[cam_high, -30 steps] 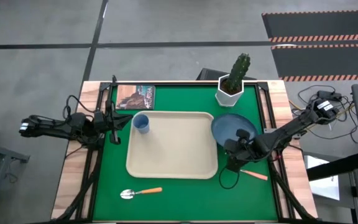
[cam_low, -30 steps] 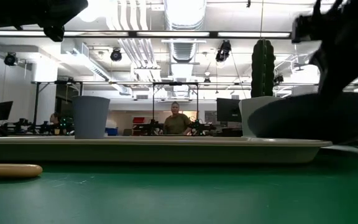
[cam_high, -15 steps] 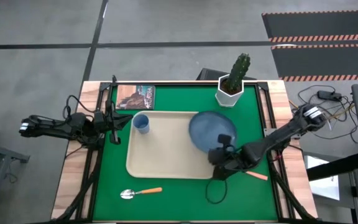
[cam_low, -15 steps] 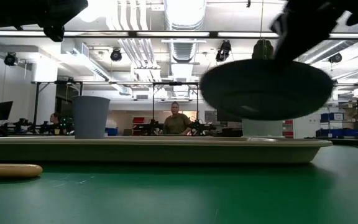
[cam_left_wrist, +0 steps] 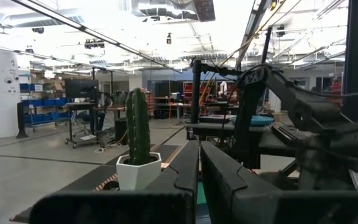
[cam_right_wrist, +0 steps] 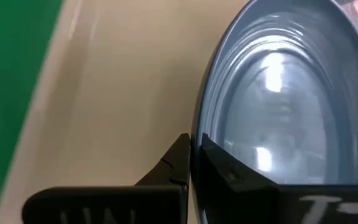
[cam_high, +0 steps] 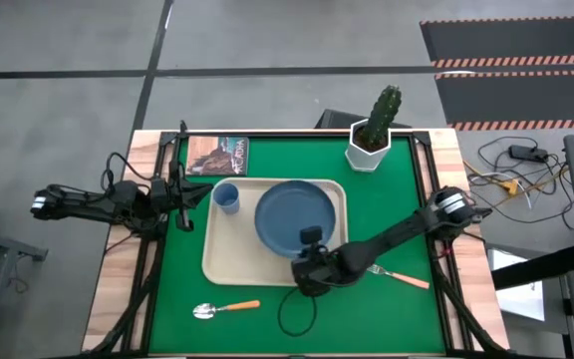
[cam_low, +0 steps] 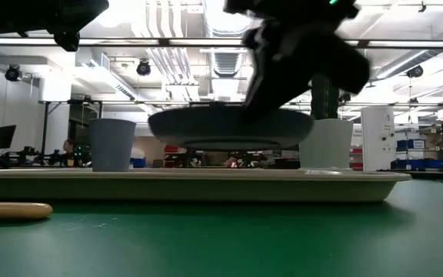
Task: Pick and place plate/cup/fork/spoon on tray
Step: Put the blue plate on the white serving tray on the bottom left of the blue cup
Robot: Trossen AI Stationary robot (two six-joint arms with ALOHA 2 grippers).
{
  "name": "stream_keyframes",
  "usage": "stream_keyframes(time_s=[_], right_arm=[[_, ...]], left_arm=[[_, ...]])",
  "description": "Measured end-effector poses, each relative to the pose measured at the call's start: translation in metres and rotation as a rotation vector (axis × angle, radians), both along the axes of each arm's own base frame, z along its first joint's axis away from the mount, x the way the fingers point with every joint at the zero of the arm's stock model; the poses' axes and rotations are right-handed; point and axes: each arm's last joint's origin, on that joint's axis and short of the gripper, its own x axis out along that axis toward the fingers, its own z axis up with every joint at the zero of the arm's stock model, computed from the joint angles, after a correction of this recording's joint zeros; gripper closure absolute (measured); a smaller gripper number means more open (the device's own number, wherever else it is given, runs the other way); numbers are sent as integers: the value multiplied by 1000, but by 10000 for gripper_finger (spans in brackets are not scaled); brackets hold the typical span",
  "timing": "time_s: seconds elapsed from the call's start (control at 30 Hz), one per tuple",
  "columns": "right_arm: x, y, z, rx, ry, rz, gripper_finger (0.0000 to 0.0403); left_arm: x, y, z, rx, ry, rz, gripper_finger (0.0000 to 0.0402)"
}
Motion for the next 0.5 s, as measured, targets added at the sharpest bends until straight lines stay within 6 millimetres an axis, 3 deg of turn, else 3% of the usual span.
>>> stream_keyframes(time_s=[0.2, 0.5], right_arm=[[20, -7, -17, 35, 60, 35, 394], [31, -13, -34, 108, 86, 77, 394]], left_arm=[[0, 0, 0, 0, -1, 0, 402], [0, 0, 0, 0, -1, 0, 402]])
